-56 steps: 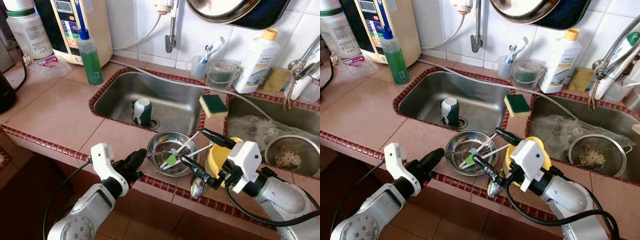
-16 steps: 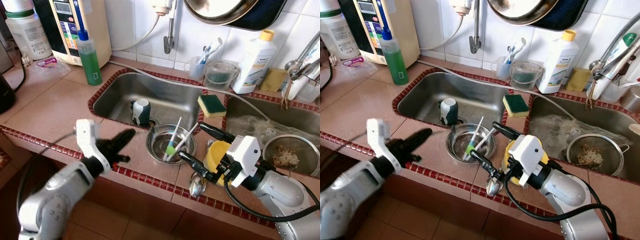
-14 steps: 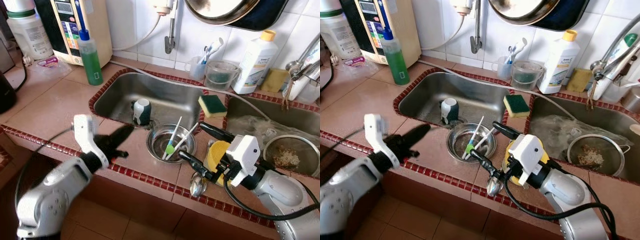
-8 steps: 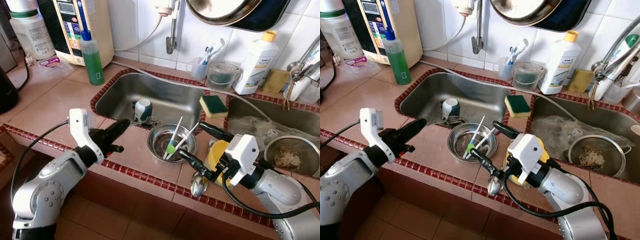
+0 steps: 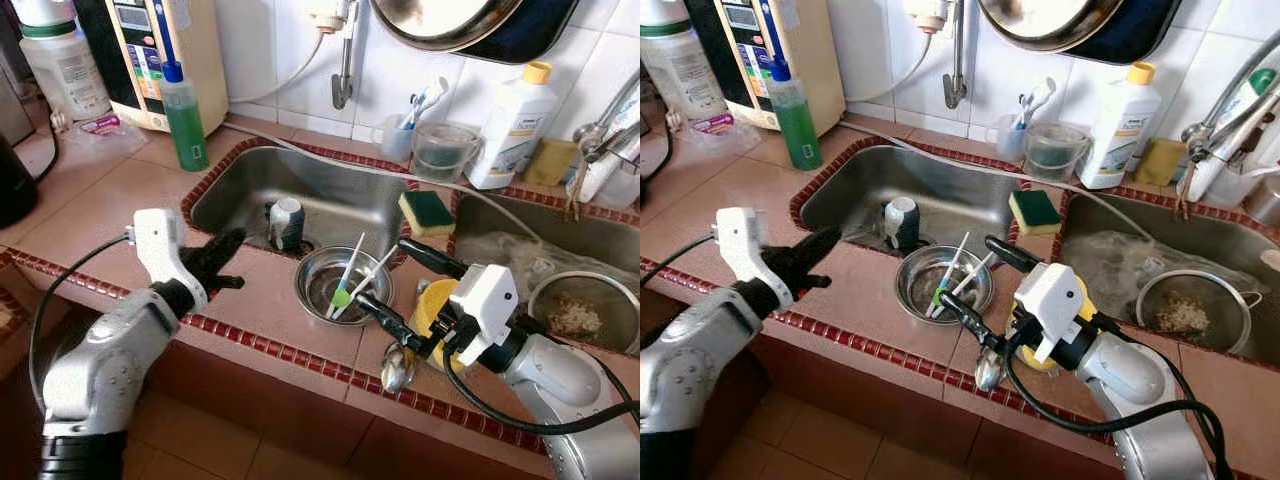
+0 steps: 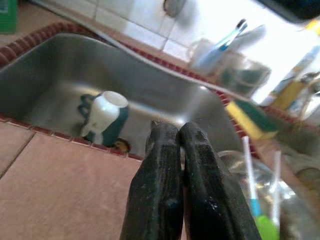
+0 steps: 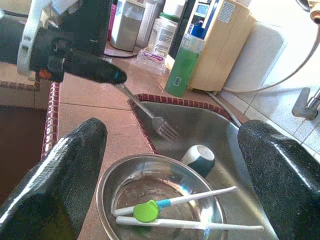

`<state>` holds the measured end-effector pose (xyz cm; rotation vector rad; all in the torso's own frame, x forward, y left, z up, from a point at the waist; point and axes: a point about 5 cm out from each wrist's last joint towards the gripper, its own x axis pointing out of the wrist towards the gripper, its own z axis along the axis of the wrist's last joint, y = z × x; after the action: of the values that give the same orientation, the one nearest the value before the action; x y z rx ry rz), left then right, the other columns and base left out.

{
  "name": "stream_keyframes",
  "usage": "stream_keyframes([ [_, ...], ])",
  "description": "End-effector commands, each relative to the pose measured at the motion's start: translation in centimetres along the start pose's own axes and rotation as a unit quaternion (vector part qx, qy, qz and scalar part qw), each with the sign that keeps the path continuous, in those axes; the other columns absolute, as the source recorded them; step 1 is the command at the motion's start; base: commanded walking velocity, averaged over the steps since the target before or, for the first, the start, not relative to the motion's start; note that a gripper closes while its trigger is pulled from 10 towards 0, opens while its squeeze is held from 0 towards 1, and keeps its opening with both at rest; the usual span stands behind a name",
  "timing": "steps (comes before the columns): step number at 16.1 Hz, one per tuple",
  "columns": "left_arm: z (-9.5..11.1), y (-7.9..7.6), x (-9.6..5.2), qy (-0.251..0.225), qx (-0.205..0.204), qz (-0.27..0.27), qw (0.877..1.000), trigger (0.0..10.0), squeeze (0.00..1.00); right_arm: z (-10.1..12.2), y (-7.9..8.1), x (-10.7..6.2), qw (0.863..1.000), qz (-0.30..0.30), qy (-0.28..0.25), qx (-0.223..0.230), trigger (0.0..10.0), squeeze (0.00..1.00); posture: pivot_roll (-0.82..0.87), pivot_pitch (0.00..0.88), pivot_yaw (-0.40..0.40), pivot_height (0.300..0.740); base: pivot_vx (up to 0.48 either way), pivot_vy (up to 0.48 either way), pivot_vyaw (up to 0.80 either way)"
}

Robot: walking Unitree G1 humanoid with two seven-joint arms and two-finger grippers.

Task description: Kitchen organization

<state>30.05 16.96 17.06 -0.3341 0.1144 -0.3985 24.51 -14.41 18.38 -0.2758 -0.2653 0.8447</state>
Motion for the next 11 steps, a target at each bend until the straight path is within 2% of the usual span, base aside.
stream_keyframes([
  [1,-0.5,-0.6,0.5,0.007,0.020,0.007,1.000,10.0,0.00,0.1,-0.1,0.1,1.000,0.000,-0.001,-0.007,10.0,0.00,-0.14,0.037,-0.003,0.740,0.000,0.000,0.00],
  [3,-1.1,-1.3,0.9,0.010,0.028,-0.003,1.000,10.0,0.00,0.2,-0.2,0.1,1.000,-0.001,-0.002,-0.008,10.0,0.00,-0.14,0.037,-0.001,0.740,0.000,0.000,0.00],
  [6,-1.5,-2.9,1.7,0.012,0.017,-0.043,0.999,10.0,0.00,0.2,-0.1,0.1,1.000,-0.009,-0.003,-0.009,10.0,0.00,-0.16,0.045,0.015,0.740,0.000,0.000,0.00],
  [11,-1.3,-4.3,1.7,0.018,0.000,-0.125,0.992,10.0,0.00,0.2,-0.1,-0.2,1.000,-0.017,-0.001,-0.010,10.0,0.00,-0.17,0.049,0.030,0.740,0.000,0.000,0.00],
])
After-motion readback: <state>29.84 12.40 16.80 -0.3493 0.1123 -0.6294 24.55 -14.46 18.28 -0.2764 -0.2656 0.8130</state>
